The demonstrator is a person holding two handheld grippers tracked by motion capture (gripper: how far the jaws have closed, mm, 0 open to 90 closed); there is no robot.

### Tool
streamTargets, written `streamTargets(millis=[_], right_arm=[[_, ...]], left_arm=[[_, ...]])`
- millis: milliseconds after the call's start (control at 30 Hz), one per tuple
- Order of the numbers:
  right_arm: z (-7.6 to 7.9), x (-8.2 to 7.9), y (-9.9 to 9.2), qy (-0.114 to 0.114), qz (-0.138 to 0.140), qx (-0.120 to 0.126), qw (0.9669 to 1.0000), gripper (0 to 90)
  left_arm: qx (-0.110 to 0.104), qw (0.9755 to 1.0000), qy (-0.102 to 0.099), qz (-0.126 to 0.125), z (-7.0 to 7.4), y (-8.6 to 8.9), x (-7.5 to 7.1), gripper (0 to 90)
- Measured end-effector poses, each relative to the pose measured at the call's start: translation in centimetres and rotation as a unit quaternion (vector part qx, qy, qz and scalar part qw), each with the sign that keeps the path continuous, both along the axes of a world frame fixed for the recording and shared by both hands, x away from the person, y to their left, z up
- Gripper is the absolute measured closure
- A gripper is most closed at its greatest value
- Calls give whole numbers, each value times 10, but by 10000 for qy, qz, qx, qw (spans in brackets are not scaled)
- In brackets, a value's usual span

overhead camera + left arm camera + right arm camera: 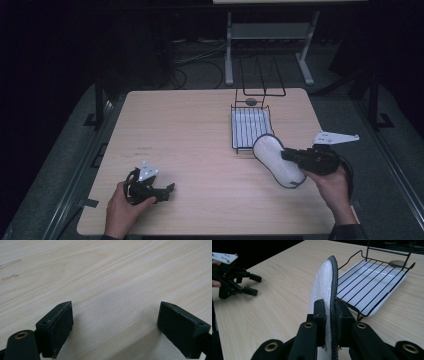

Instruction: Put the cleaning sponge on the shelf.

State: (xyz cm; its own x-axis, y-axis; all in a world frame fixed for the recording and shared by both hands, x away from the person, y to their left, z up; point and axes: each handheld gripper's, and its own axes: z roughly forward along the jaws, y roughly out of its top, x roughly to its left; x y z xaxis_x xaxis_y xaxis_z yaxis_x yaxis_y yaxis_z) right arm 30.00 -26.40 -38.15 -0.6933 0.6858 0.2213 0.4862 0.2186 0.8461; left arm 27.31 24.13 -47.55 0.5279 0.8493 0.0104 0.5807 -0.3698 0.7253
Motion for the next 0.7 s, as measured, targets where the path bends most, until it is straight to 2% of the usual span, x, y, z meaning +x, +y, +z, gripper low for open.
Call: streamTargets(millis=[267, 700], right_arm=[[5, 7, 0, -29, -41, 21, 10000, 808], [11, 27, 5, -138, -104, 62, 9998, 810]], left_arm=[[-12, 10000, -6, 11, 0, 0, 0, 125], [-6, 10000, -9, 8, 0, 0, 0, 125]])
